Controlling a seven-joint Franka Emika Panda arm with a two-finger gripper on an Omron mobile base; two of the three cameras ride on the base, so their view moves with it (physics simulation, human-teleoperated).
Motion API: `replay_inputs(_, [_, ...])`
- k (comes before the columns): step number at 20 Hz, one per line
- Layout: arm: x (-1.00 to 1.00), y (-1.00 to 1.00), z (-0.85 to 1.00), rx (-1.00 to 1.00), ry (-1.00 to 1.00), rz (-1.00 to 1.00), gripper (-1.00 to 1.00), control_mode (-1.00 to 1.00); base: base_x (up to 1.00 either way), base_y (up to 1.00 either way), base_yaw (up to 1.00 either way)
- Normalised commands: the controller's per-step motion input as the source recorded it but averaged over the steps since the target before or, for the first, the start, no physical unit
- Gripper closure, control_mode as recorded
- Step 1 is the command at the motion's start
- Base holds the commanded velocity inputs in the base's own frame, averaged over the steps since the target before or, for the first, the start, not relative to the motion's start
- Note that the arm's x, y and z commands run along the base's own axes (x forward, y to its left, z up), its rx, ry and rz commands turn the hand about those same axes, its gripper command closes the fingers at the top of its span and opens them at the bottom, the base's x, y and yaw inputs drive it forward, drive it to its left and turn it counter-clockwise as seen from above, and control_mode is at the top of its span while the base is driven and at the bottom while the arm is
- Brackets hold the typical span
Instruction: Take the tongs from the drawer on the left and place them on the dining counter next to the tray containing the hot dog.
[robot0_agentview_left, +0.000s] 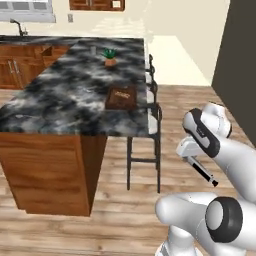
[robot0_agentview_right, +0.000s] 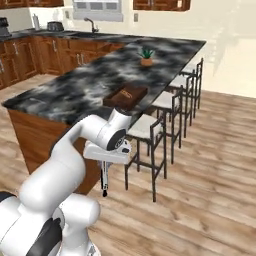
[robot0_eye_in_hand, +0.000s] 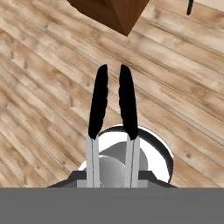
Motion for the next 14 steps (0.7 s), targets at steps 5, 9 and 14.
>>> replay_inputs(5, [0.00, 0.00, 0.00, 0.00, 0.00, 0.00, 1.00, 1.00, 0.10, -0.70, 0.77])
replay_inputs(9, [0.00, 0.00, 0.00, 0.00, 0.00, 0.00, 1.00, 1.00, -0.11, -0.74, 0.58])
replay_inputs(14, [0.00, 0.00, 0.00, 0.00, 0.00, 0.00, 1.00, 1.00, 0.00, -0.74, 0.25])
